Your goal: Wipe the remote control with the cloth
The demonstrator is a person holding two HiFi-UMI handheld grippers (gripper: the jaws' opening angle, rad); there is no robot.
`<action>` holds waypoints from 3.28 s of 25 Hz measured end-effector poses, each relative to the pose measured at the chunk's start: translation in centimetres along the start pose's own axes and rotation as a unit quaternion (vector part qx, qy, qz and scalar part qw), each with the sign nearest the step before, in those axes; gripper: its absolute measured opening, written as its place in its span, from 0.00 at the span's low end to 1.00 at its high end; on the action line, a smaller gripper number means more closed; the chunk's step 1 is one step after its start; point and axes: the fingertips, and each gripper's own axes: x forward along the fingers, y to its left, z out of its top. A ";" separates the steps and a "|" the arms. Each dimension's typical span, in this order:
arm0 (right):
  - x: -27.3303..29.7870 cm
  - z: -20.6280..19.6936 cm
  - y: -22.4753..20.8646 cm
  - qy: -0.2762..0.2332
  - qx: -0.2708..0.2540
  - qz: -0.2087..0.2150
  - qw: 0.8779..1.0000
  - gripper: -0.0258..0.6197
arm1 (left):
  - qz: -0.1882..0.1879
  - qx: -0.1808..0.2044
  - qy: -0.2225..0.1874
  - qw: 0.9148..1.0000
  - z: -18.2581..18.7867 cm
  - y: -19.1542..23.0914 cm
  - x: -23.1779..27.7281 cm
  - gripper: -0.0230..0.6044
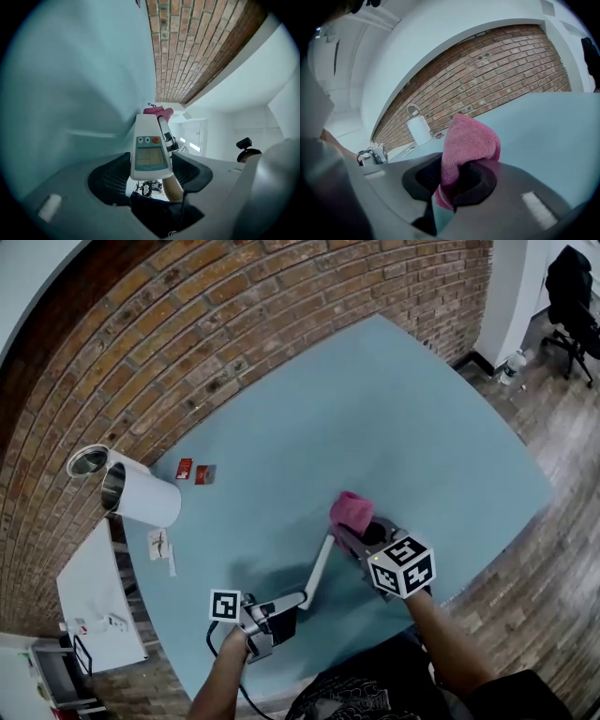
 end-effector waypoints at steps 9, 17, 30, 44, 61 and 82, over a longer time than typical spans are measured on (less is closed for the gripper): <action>0.4 -1.1 2.1 0.002 -0.017 0.006 1.000 0.14 | -0.036 -0.019 -0.024 0.999 0.1 0.2 0.8 0.46; 0.3 -2.3 4.5 0.005 -0.014 0.017 1.000 0.14 | -0.051 -0.021 -0.023 0.998 0.0 0.1 1.4 0.46; -0.9 -3.4 8.3 0.010 -0.032 0.021 0.999 0.14 | -0.077 -0.027 -0.045 0.996 0.7 0.1 1.8 0.47; -3.3 -4.0 10.8 -0.004 -0.013 0.006 1.000 0.14 | -0.086 -0.022 -0.109 0.990 2.9 0.1 2.0 0.46; -4.3 -4.9 13.6 -0.030 -0.017 0.003 0.999 0.14 | -0.071 -0.022 -0.122 0.990 3.3 0.0 2.4 0.47; -3.5 -5.5 9.4 0.032 0.035 0.072 0.996 0.14 | 0.328 0.349 0.233 0.846 2.6 4.2 -2.9 0.47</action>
